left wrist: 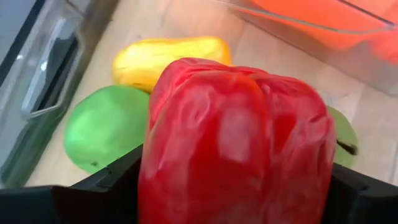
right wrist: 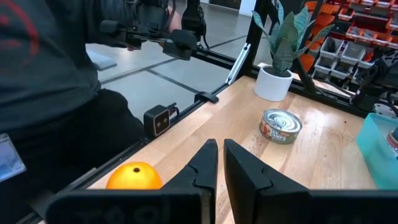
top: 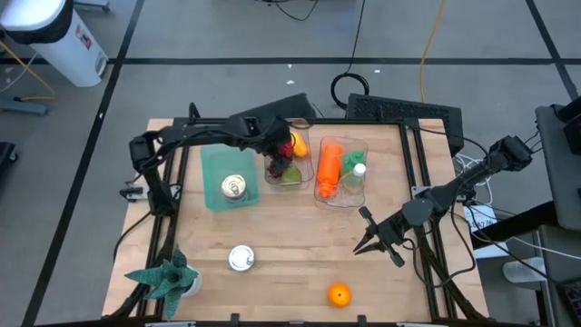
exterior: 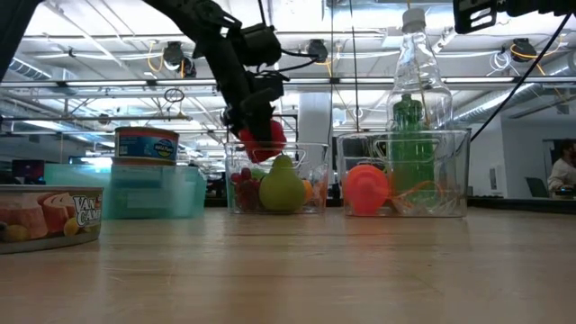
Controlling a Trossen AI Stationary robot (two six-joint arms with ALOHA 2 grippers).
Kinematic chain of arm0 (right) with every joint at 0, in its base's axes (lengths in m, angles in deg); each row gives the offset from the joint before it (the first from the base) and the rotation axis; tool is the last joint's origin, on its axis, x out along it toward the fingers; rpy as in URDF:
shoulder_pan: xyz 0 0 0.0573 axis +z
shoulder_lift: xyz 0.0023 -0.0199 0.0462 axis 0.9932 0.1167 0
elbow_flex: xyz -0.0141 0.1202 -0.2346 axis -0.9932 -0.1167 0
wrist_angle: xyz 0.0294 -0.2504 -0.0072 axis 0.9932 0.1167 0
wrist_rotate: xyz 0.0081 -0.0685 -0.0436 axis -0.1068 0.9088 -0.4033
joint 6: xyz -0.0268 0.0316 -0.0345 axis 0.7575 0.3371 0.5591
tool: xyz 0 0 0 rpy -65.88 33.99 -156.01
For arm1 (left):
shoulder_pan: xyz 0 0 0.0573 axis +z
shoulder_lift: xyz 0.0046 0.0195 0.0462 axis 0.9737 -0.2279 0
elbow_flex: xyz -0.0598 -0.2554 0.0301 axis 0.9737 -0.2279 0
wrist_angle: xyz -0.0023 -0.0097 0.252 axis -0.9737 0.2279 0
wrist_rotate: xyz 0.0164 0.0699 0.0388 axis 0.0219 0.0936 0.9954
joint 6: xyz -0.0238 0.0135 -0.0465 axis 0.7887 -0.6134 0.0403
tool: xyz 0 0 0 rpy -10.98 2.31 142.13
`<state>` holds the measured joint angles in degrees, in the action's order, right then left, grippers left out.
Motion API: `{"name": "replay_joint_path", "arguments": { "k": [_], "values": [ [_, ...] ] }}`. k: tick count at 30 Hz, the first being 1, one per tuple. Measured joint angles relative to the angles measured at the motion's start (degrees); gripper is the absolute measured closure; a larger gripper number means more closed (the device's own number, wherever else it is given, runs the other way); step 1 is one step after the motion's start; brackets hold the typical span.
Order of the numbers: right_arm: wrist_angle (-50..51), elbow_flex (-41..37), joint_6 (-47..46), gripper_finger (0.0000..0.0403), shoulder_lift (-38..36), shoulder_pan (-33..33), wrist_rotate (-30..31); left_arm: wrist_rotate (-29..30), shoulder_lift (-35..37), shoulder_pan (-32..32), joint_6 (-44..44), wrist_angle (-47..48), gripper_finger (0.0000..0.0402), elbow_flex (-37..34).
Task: Pick & Place Food Item
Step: Put the red bell pepper into the left transparent bin, then put the orange into the left transparent bin
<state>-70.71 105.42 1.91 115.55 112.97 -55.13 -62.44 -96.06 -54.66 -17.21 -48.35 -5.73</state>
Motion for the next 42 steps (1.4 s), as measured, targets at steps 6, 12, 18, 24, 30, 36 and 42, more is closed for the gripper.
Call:
{"name": "replay_joint_path", "arguments": {
  "k": [6, 12, 18, 24, 30, 36, 42],
  "values": [
    [0.04, 0.00, 0.02, 0.0385, 0.00, 0.00, 0.00, 1.66, -0.11, -2.01, -3.43, -0.49, 0.0014, 0.02],
    [0.07, 0.00, 0.02, 0.0385, 0.00, 0.00, 0.00, -1.55, 1.56, -2.76, -7.38, -2.94, 0.0040, 0.07],
    [0.53, 0.00, 0.04, 0.0385, 0.00, 0.00, -0.05, -2.69, 8.86, -2.93, -6.37, 3.23, 0.0047, 4.11],
    [0.24, 0.00, 0.03, 0.0385, 0.00, 0.00, -0.29, -3.62, 23.28, -3.86, -3.31, 13.08, 0.0063, 6.03],
    [0.00, 0.00, -0.11, 0.0385, 0.00, 0.00, -0.11, -4.23, 42.53, -11.56, -5.22, 4.20, 0.0163, -3.05],
    [-0.66, 0.00, 2.91, 0.0385, 0.00, 0.00, -0.04, 1.58, 60.43, -16.03, 0.46, -11.38, 0.0288, -21.27],
    [-0.84, 0.00, 3.23, 0.0385, 0.00, -0.02, -0.07, 1.85, 70.33, -17.72, -0.31, -24.34, 0.0392, -38.63]
  ]
}}
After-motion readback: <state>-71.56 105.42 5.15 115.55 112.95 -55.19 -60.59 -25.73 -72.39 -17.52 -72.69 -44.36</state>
